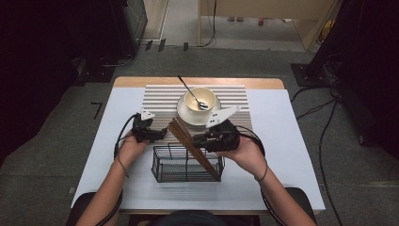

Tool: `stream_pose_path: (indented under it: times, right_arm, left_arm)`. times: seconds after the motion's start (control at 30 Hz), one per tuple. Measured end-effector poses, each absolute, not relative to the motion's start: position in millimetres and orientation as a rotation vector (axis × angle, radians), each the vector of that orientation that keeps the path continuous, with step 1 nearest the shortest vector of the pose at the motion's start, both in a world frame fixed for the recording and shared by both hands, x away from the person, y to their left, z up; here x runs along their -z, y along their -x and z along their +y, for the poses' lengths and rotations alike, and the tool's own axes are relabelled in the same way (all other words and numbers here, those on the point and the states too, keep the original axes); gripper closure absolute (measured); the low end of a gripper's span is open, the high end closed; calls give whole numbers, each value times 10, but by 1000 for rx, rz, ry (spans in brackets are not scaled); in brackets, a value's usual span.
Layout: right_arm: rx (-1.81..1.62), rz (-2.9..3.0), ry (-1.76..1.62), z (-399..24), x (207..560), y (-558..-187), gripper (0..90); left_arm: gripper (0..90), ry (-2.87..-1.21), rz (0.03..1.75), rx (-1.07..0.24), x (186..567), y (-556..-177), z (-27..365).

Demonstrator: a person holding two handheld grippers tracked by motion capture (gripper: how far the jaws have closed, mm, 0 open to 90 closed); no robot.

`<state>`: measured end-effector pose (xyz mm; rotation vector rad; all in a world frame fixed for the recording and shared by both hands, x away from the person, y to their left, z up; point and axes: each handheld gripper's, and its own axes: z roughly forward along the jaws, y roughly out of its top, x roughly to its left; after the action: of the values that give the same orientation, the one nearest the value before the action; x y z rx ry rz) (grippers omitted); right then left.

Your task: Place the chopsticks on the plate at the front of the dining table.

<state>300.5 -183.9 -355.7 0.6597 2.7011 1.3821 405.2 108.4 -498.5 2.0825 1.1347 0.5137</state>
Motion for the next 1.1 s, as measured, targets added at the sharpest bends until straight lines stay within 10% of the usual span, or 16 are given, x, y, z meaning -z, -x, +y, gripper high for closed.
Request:
stream_pose_path:
  times: [1.1]
  right_arm:
    - [-1443,2702,-738,-1850,3432,-3081,844]
  left_arm:
    - [134,-2079,1139,-509,4986,-4055,1086]
